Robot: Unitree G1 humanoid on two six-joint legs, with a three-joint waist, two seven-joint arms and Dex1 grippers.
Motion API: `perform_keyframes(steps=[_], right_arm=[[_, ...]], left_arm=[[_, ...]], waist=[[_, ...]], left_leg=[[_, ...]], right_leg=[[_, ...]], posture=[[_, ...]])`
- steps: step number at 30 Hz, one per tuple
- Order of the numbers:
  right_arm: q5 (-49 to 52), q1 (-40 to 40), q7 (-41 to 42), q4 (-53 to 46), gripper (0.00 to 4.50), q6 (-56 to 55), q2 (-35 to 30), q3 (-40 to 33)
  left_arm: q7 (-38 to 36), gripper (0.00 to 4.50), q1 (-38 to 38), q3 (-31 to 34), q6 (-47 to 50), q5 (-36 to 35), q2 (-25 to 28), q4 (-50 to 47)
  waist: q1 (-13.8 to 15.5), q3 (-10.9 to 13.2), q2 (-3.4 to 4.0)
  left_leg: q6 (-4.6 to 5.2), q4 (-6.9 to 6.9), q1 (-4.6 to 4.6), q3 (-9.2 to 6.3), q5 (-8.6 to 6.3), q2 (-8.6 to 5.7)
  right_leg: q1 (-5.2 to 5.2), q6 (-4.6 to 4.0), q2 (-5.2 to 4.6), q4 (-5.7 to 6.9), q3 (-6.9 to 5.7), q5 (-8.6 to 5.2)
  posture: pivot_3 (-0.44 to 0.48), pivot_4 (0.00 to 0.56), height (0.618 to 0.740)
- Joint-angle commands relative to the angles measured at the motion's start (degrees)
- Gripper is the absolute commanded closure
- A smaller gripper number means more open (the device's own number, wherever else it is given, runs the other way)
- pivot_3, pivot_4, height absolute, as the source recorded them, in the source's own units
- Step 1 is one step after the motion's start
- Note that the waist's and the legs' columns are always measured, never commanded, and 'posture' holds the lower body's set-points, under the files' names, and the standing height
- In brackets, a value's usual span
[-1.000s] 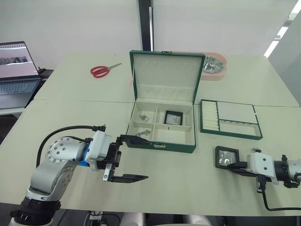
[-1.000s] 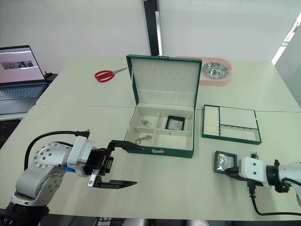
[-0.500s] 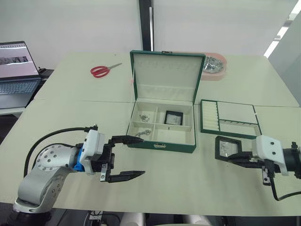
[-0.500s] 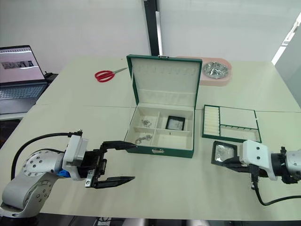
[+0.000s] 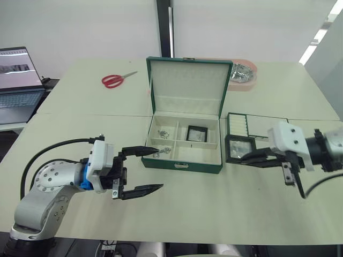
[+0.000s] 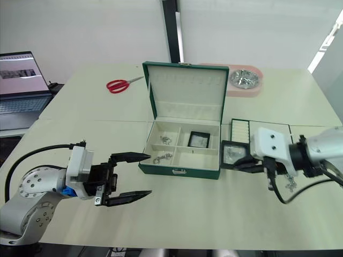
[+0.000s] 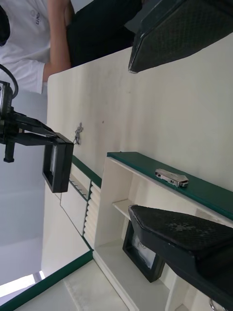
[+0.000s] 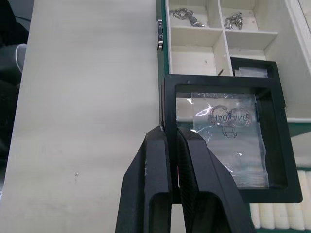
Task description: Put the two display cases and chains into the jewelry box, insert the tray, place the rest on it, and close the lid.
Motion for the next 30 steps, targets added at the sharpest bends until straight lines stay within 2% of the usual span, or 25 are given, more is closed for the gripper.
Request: perform_keyframes(steps=[1,13,19,30], right_arm=[[-0.8,-5.4,-0.3,1.5,4.48,3.0,1.8,4.4],[-7.2,-20.9,-1.2,10.6,4.48,9.4,14.9,19.9],[-12.2,-23.2,-1.4,16.8,4.48,7.4,20.0,24.7],[-15.6,-24.3,0.0,21.3,4.48,7.2,24.8,27.2]], left_arm=[[0.7,0.0,-1.0,1.8,0.4,-1.2,0.6,0.0],[-1.2,0.0,-1.7,4.7,-1.8,1.5,2.3,5.9],[-0.9,0.0,-1.6,4.3,-2.5,2.2,1.7,6.1],[0.2,0.0,-2.3,2.9,-2.5,2.7,1.2,5.0]], waist=[[0.1,0.0,0.0],[-0.1,0.0,0.0],[-0.1,0.0,-0.01],[-0.1,0.0,0.0]], left_leg=[[0.0,0.0,-0.04,0.0,0.0,-0.01],[0.01,0.0,-0.13,0.01,0.0,0.0],[0.01,0.01,-0.16,0.02,-0.01,0.0],[0.02,0.0,-0.17,0.02,-0.01,0.0]], right_leg=[[-0.03,0.0,0.0,0.0,0.0,0.0],[-0.2,-0.01,-0.01,0.07,0.03,0.0],[-0.23,-0.01,-0.03,0.07,0.03,0.01],[-0.27,-0.02,-0.04,0.1,0.03,0.01]], posture=[[0.0,0.15,0.74],[0.0,0.15,0.74],[0.0,0.15,0.74],[0.0,0.15,0.74]])
